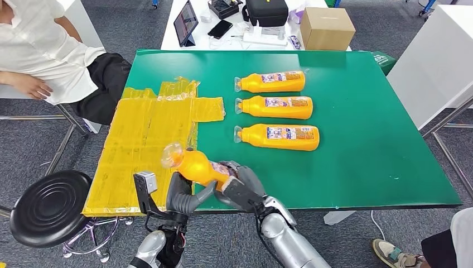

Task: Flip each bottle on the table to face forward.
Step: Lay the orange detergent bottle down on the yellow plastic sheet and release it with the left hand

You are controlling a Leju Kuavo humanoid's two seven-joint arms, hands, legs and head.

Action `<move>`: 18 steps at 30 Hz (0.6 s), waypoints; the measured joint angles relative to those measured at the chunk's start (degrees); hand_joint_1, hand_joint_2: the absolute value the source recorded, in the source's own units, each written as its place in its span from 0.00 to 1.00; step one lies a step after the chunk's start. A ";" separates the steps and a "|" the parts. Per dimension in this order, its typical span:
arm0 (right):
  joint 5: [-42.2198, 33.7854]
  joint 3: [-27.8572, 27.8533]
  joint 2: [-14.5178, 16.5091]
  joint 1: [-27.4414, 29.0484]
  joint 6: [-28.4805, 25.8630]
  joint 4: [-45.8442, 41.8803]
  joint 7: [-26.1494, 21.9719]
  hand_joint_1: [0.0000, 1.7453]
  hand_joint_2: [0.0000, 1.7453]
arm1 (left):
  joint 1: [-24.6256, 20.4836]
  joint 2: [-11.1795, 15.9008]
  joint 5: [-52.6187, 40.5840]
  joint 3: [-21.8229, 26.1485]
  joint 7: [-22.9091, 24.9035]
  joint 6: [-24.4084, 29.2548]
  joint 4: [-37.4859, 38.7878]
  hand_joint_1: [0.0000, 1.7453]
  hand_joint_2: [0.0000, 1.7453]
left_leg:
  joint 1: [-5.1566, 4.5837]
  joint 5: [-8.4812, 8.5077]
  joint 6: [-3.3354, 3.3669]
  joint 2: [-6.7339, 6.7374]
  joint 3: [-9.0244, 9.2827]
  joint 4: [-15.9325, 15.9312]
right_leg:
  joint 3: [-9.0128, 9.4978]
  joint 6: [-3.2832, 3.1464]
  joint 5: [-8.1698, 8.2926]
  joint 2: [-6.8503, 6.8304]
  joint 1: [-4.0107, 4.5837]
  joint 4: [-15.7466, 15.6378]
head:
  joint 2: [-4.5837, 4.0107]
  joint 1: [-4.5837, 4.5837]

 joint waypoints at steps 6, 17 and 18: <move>-0.61 2.83 0.73 -1.03 -0.57 1.71 -0.01 0.99 1.00 | -0.64 -0.01 6.67 0.39 1.74 -3.99 0.16 0.00 1.00 | 0.00 0.00 0.00 0.00 -0.03 0.00 | -0.01 0.00 0.00 0.00 -0.01 0.01 | 0.00 0.02; 0.42 5.64 0.99 -2.70 -2.64 3.26 -0.17 0.96 1.00 | -0.89 -0.01 10.91 1.29 3.51 -5.62 0.14 0.00 1.00 | -0.01 0.01 0.01 -0.01 -0.04 0.00 | -0.02 0.00 0.00 -0.01 -0.01 0.01 | 0.00 0.00; 0.42 5.64 0.99 -2.70 -2.64 3.26 -0.17 0.96 1.00 | -0.89 -0.01 10.91 1.29 3.51 -5.62 0.14 0.00 1.00 | -0.01 0.01 0.01 -0.01 -0.04 0.00 | -0.02 0.00 0.00 -0.01 -0.01 0.01 | 0.00 0.00</move>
